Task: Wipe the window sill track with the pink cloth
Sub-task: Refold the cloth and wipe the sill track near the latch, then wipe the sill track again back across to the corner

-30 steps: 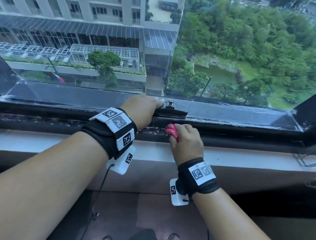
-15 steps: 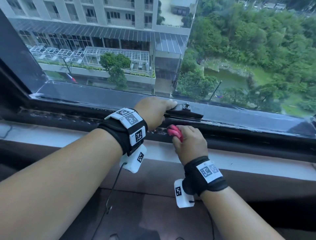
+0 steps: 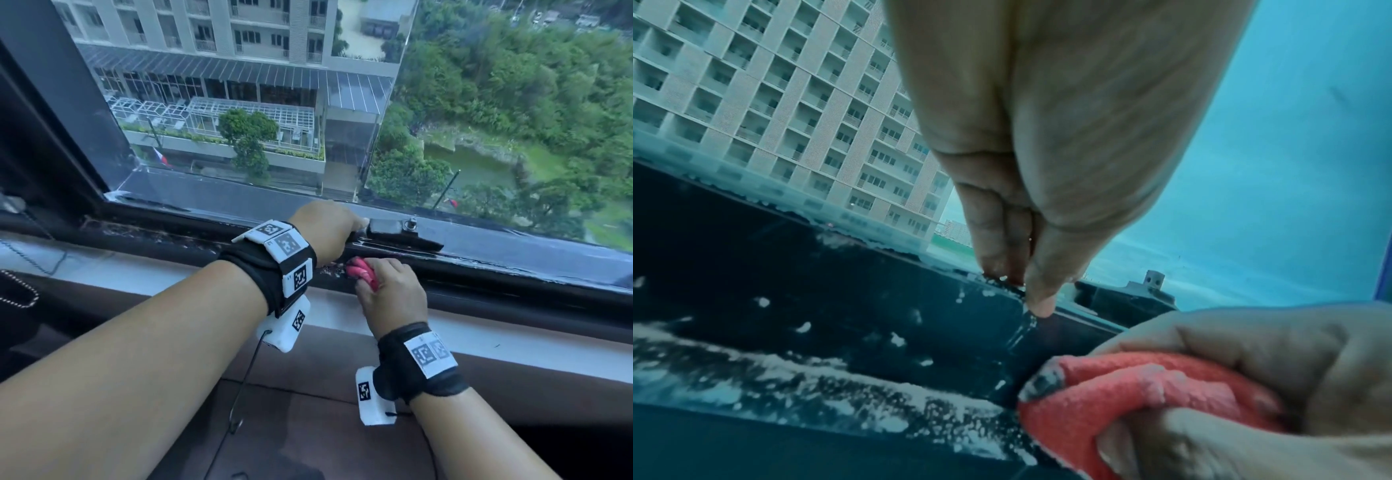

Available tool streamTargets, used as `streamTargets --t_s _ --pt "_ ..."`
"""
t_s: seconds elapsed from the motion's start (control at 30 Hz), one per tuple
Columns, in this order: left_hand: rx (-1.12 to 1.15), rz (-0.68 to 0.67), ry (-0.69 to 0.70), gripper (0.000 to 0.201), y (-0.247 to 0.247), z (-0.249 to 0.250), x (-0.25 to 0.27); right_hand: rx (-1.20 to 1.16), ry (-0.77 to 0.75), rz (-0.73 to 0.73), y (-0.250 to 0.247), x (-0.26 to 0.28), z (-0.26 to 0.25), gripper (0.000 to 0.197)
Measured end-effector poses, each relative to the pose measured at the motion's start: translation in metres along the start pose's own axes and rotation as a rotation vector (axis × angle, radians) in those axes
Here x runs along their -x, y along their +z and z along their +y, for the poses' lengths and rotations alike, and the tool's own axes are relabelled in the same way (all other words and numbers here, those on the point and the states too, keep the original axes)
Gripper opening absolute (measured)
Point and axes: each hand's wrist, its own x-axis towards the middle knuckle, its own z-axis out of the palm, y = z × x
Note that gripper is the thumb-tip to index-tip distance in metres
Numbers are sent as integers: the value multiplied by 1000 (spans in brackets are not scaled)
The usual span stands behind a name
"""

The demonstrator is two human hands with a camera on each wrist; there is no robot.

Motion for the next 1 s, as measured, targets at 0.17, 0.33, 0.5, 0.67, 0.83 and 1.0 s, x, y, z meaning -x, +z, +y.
streamTargets --t_s 0.17,0.33,0.5,0.67,0.83,1.0 --pt "188 -43 -57 61 1 -4 0 -514 193 -302 -21 -19 -12 20" --pt "551 122 -168 47 -4 -9 31 -893 350 -288 -45 -17 -13 12" --pt "826 134 -204 50 3 15 49 -1276 550 -291 -38 -29 -10 76" --pt "935 37 -120 56 18 22 45 -1409 541 -277 -33 -32 -8 51" --pt "1034 102 -174 26 34 3 43 -1408 438 -269 -36 -29 7 18" --pt "1203 188 -296 34 36 -8 38 -1195 470 -217 -42 -28 23 15"
